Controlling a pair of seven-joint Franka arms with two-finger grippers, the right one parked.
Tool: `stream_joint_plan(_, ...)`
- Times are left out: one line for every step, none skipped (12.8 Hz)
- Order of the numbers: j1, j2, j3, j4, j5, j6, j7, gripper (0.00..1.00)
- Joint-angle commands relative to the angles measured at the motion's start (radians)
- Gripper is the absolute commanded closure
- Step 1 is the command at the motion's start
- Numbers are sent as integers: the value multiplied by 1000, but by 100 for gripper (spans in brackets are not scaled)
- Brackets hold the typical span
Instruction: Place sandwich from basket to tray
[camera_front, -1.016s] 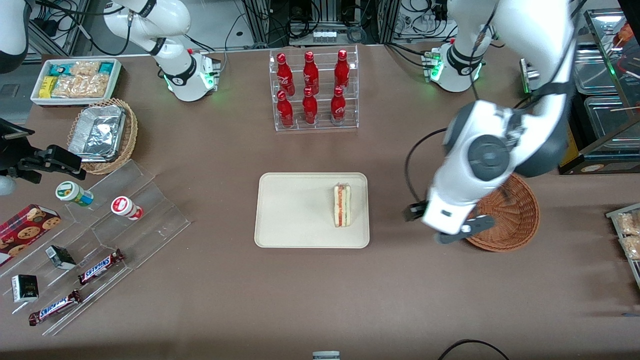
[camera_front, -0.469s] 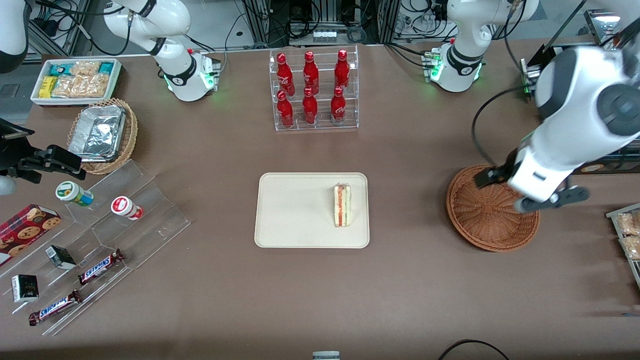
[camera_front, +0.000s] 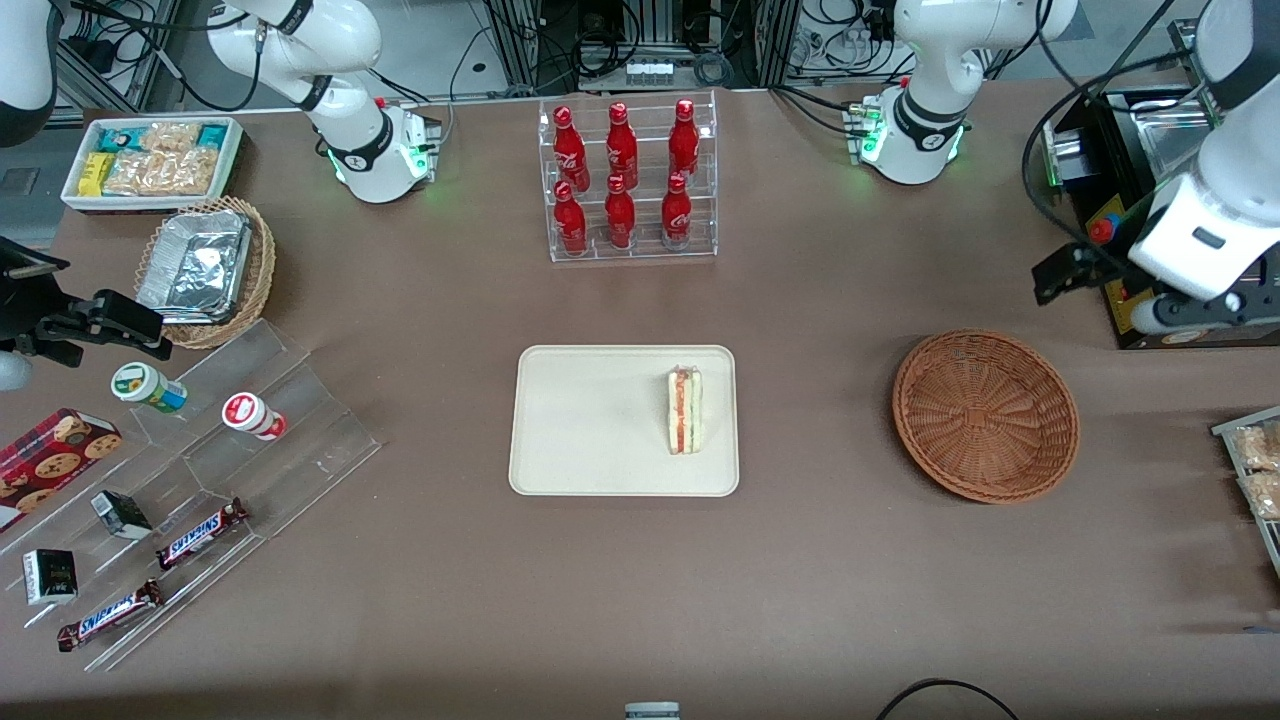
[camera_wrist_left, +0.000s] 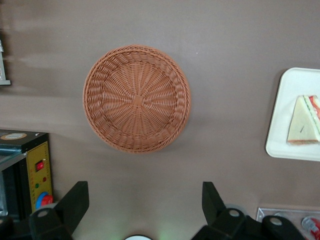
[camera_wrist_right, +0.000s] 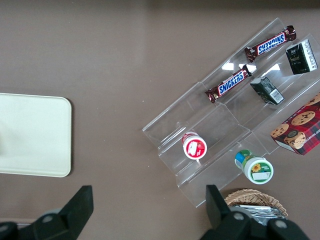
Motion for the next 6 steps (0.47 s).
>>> stream_joint_plan(-16, 5, 7, 55, -1, -61, 96, 0)
stream_joint_plan(-13, 4, 7, 51, -10, -61, 119, 0)
stream_joint_plan(-13, 5, 7, 51, -11, -56, 119, 0)
stream_joint_plan(-16, 7, 7, 50, -11, -49, 118, 0)
stream_joint_plan(-17, 7, 5, 51, -11, -41, 118, 0)
stream_joint_plan(-17, 7, 5, 51, -11, -38, 118, 0)
